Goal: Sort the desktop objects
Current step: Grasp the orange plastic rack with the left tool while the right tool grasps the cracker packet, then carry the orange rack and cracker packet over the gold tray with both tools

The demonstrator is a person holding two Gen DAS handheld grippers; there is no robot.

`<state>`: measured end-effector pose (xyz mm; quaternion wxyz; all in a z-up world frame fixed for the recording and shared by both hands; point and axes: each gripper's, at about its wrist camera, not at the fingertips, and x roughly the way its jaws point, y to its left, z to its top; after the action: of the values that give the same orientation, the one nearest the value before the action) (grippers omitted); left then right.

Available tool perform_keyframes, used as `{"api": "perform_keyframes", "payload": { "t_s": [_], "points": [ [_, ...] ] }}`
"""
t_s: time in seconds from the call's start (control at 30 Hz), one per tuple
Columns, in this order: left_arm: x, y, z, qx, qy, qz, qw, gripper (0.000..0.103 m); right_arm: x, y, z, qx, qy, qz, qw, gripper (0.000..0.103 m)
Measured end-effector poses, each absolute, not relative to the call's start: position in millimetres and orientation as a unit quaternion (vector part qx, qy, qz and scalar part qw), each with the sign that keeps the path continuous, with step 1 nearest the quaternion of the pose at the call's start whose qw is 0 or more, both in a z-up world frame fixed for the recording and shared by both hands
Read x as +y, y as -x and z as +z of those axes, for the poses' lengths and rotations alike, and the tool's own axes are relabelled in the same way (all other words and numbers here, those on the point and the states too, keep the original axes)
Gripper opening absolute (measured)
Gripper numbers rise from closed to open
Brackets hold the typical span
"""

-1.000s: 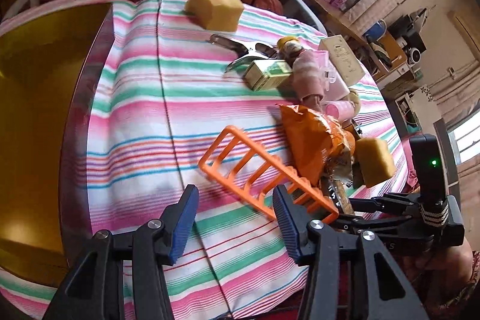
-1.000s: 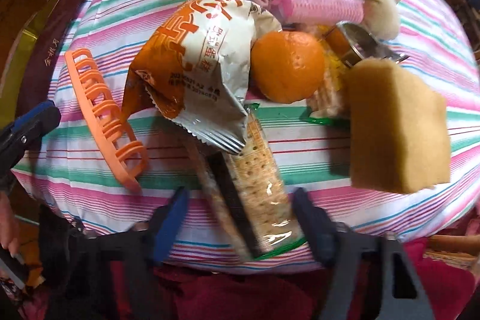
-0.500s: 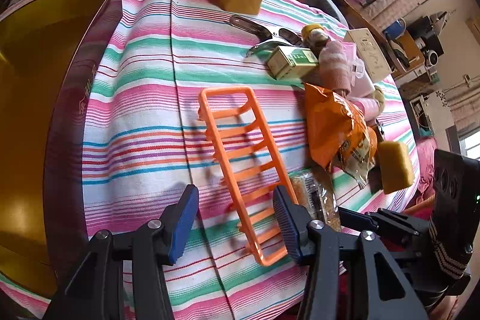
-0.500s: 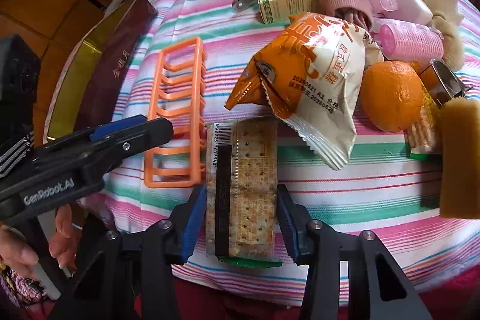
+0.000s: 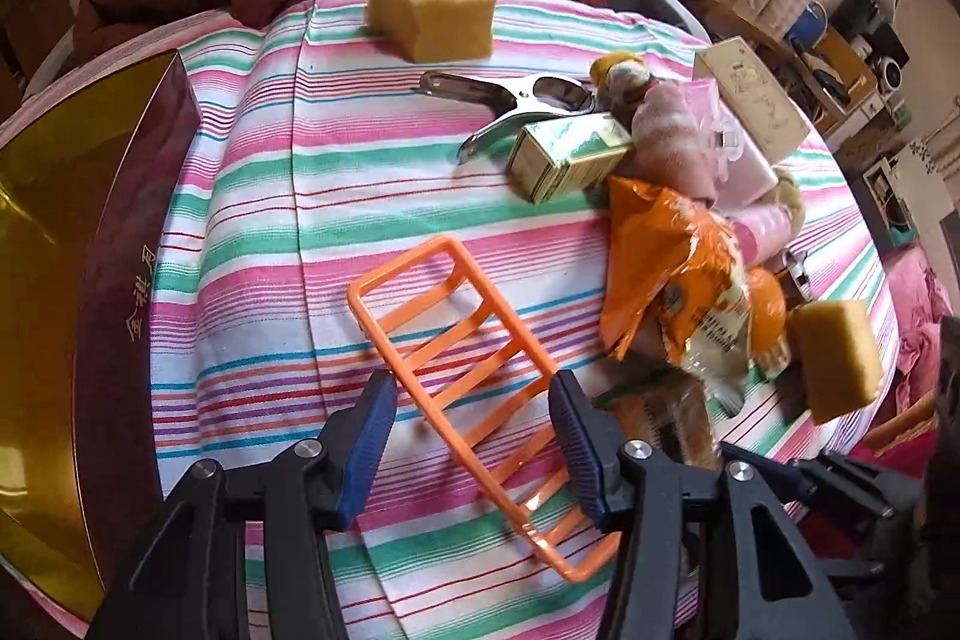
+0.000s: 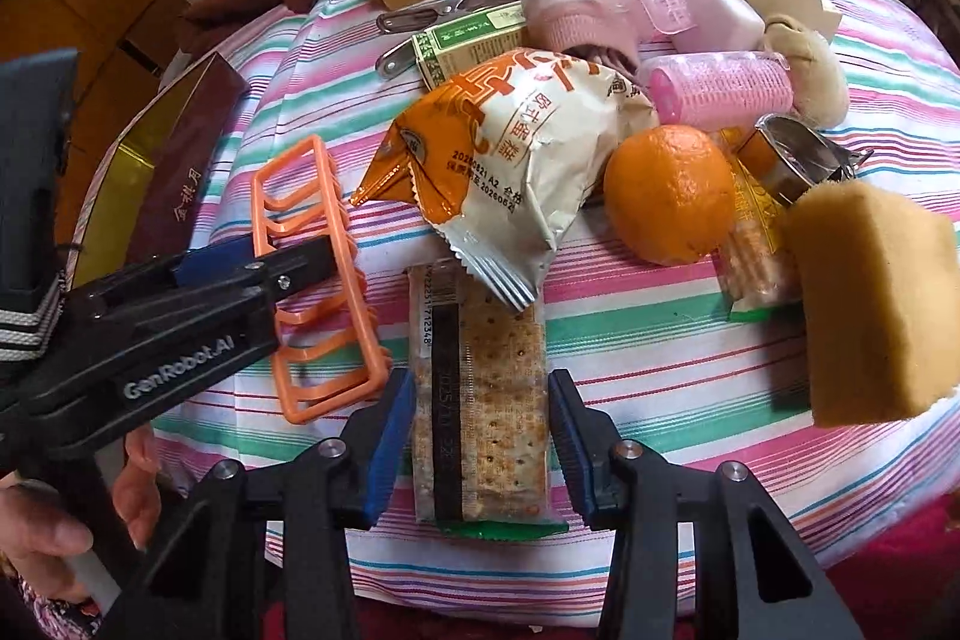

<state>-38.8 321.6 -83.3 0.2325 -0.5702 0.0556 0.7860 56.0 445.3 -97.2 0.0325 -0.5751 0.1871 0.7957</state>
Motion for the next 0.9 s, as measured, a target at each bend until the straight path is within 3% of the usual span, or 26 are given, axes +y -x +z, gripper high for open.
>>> {"api": "perform_keyframes", "payload": {
  "t_s": [0.23, 0.53, 0.9],
  "points": [
    [328.2, 42.8, -96.9, 0.059, 0.589, 0.774, 0.226, 0.055, 439.3, -51.9, -100.5, 0.186, 0.576, 0.795, 0.033, 0.047],
    [311.1, 47.5, -84.4, -0.028, 0.604, 0.764, 0.224, 0.054, 437.3, -50.5, -103.7, 0.183, 0.583, 0.791, 0.029, 0.050],
    [340.4, 32.9, -97.5, 0.056, 0.569, 0.782, 0.248, 0.055, 437.5, -50.7, -104.4, 0.185, 0.584, 0.790, 0.029, 0.051]
  ]
}}
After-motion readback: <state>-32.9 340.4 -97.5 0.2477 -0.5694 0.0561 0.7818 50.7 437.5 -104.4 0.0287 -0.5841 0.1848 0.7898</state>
